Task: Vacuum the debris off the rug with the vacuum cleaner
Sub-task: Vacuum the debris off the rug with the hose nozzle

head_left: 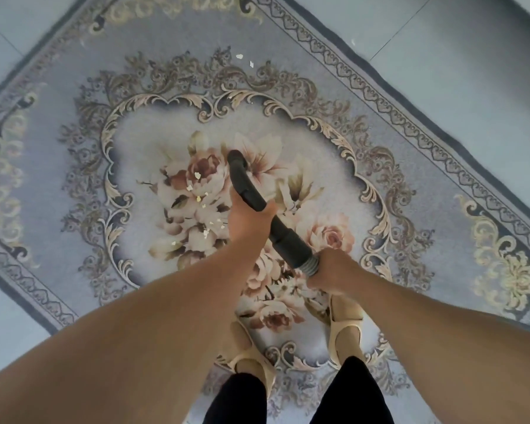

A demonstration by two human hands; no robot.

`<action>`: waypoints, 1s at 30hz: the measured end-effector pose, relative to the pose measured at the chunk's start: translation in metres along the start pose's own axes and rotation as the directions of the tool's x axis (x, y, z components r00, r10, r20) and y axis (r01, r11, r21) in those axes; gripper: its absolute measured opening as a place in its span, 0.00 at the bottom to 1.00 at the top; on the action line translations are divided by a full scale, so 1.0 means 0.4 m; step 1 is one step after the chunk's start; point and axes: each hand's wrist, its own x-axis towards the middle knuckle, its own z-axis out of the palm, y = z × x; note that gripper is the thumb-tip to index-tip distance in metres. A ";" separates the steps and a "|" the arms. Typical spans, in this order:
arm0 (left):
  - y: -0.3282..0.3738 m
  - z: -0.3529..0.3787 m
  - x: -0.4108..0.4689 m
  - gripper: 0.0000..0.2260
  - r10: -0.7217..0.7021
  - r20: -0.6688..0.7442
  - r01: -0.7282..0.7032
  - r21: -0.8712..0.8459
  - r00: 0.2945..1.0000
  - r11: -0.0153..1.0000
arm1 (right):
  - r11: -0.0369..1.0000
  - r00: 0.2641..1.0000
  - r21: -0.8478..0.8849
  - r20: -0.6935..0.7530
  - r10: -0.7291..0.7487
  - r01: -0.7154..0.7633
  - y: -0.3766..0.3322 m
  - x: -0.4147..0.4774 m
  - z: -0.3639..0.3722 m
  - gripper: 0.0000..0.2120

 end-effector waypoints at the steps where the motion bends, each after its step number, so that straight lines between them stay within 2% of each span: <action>1: 0.006 -0.016 0.026 0.30 0.006 -0.029 -0.006 0.015 1.000 1.000 | 1.000 1.000 -0.005 -0.011 -0.012 0.012 -0.023 0.022 -0.005 0.08; 4: 0.016 -0.045 0.063 0.27 0.015 -0.041 -0.012 0.064 0.999 0.998 | 0.999 0.999 -0.015 -0.009 -0.036 0.036 -0.067 0.050 -0.017 0.08; 8: 0.009 -0.026 0.020 0.32 0.006 0.022 -0.006 0.040 1.000 0.999 | 1.000 1.000 -0.025 0.025 0.014 -0.014 -0.032 0.018 0.000 0.10; 12: -0.007 0.033 -0.049 0.35 -0.026 0.105 0.027 -0.014 0.994 1.000 | 0.999 0.998 -0.038 0.057 0.001 0.001 0.051 -0.019 0.025 0.21; 15: 0.001 0.048 -0.064 0.36 -0.044 0.130 0.050 -0.048 0.991 0.998 | 0.997 0.999 -0.083 0.051 0.015 -0.011 0.066 -0.038 0.005 0.19; 18: 0.017 0.017 -0.046 0.35 -0.052 0.074 0.058 -0.069 0.996 0.996 | 0.992 0.998 -0.128 0.056 0.031 -0.023 0.027 -0.023 -0.029 0.15; 20: 0.016 -0.030 -0.016 0.35 -0.062 0.001 0.062 -0.095 0.998 0.994 | 0.995 0.998 -0.103 0.061 0.017 -0.011 -0.023 -0.001 -0.053 0.09; 22: -0.006 -0.103 0.020 0.35 -0.067 -0.092 0.055 -0.127 0.993 0.990 | 0.997 0.997 -0.076 0.078 -0.005 0.011 -0.107 0.021 -0.059 0.08; 23: -0.009 -0.121 0.031 0.34 -0.065 -0.124 0.049 -0.127 0.990 0.991 | 0.997 0.997 -0.070 0.072 -0.014 0.019 -0.129 0.028 -0.061 0.10; 26: -0.030 -0.175 0.065 0.34 -0.072 -0.170 0.057 -0.094 0.983 0.994 | 0.998 0.997 -0.055 0.064 -0.033 0.036 -0.198 0.044 -0.032 0.26; 27: -0.039 -0.189 0.072 0.34 -0.085 -0.174 0.070 -0.087 0.981 0.994 | 0.996 0.997 -0.073 0.072 -0.038 0.043 -0.215 0.046 -0.012 0.28; 30: -0.058 -0.186 0.070 0.32 -0.121 -0.119 0.113 -0.071 0.985 0.991 | 0.994 0.992 -0.094 0.121 -0.046 0.058 -0.214 0.029 0.019 0.22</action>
